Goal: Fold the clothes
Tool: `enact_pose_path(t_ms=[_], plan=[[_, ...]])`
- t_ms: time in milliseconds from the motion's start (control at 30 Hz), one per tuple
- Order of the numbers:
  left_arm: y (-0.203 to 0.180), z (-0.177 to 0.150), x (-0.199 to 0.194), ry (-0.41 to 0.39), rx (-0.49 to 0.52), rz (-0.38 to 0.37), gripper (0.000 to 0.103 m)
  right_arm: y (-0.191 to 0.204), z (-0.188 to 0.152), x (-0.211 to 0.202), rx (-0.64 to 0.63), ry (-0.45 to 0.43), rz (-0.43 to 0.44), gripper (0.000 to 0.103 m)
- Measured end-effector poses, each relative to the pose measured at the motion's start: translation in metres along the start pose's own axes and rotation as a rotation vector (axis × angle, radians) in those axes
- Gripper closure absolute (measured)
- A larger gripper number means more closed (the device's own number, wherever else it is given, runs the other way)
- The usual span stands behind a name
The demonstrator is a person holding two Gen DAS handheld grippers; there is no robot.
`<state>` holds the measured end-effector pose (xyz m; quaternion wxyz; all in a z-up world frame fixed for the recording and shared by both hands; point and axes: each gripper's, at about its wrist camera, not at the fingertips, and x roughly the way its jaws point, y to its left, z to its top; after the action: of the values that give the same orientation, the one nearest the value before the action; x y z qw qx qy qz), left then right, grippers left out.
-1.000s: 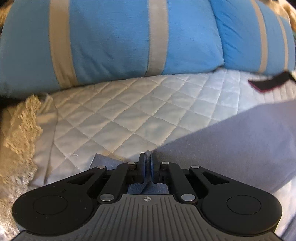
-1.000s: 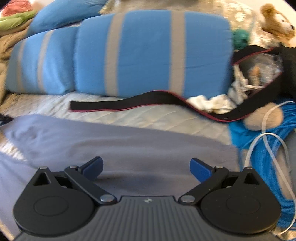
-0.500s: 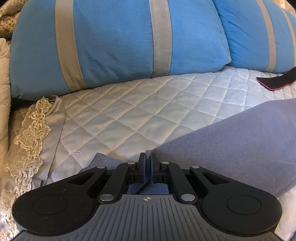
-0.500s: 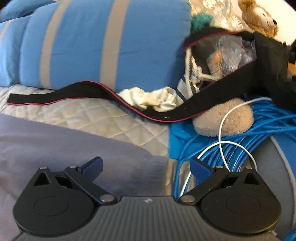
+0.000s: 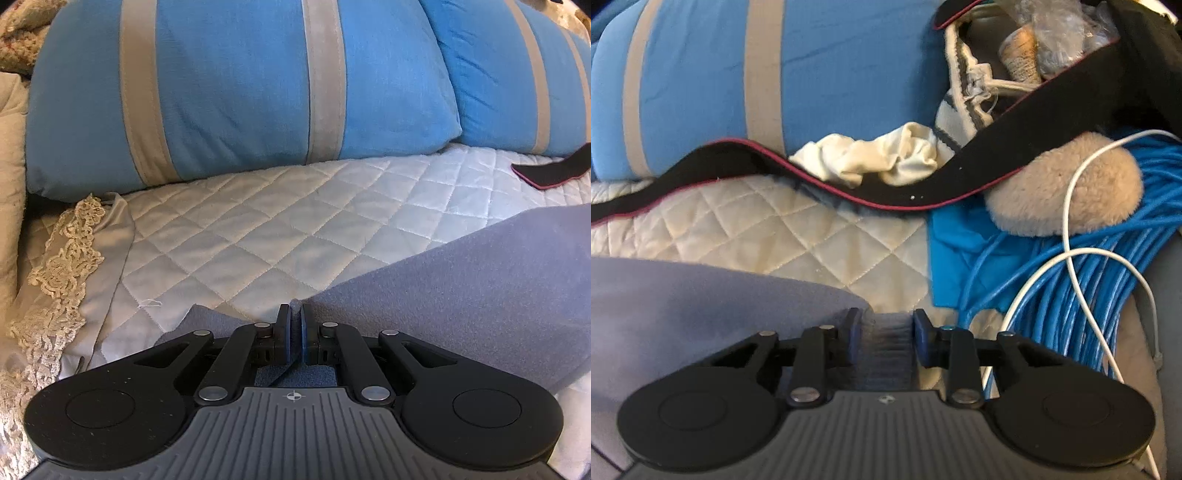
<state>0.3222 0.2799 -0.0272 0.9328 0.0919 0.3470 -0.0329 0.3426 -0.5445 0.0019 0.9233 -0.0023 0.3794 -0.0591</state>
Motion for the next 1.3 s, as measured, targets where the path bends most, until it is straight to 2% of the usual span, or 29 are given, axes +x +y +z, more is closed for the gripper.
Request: enact_pose_path(t_ms=[167, 367, 533, 700, 800, 933, 967, 1000, 1033, 1067, 1100, 1233, 1300], plan=[[0.016, -0.002, -0.030, -0.119, -0.145, -0.020, 0.099, -0.004, -0.003, -0.039, -0.005, -0.097, -0.003, 0.076], [0.026, -0.010, -0.100, -0.228, -0.191, -0.061, 0.099, -0.023, -0.011, -0.121, 0.032, -0.217, 0.041, 0.076], [0.032, -0.036, -0.162, -0.307, -0.230, -0.110, 0.099, -0.028, -0.038, -0.186, 0.033, -0.268, 0.085, 0.076], [0.034, -0.081, -0.195, -0.295, -0.238, -0.162, 0.099, -0.029, -0.088, -0.223, -0.032, -0.248, 0.148, 0.076], [0.031, -0.108, -0.207, -0.276, -0.254, -0.190, 0.099, -0.030, -0.117, -0.229, -0.079, -0.203, 0.161, 0.076], [0.027, -0.126, -0.217, -0.229, -0.269, -0.212, 0.096, -0.028, -0.146, -0.229, -0.127, -0.142, 0.168, 0.073], [0.027, -0.128, -0.219, -0.218, -0.272, -0.214, 0.093, -0.027, -0.151, -0.228, -0.146, -0.125, 0.158, 0.066], [0.027, -0.129, -0.221, -0.210, -0.283, -0.213, 0.089, -0.024, -0.155, -0.226, -0.172, -0.112, 0.137, 0.051], [0.028, -0.129, -0.224, -0.206, -0.296, -0.209, 0.077, -0.021, -0.159, -0.226, -0.207, -0.107, 0.110, 0.048], [0.028, -0.128, -0.229, -0.210, -0.304, -0.206, 0.068, -0.017, -0.163, -0.225, -0.246, -0.105, 0.084, 0.038], [0.028, -0.126, -0.234, -0.223, -0.303, -0.205, 0.065, -0.014, -0.167, -0.226, -0.288, -0.110, 0.063, 0.029], [0.016, -0.109, -0.255, -0.244, -0.269, -0.205, 0.050, 0.003, -0.183, -0.230, -0.490, -0.139, -0.004, 0.026], [0.005, -0.098, -0.265, -0.244, -0.266, -0.223, 0.046, 0.013, -0.192, -0.230, -0.621, -0.140, -0.035, 0.027]])
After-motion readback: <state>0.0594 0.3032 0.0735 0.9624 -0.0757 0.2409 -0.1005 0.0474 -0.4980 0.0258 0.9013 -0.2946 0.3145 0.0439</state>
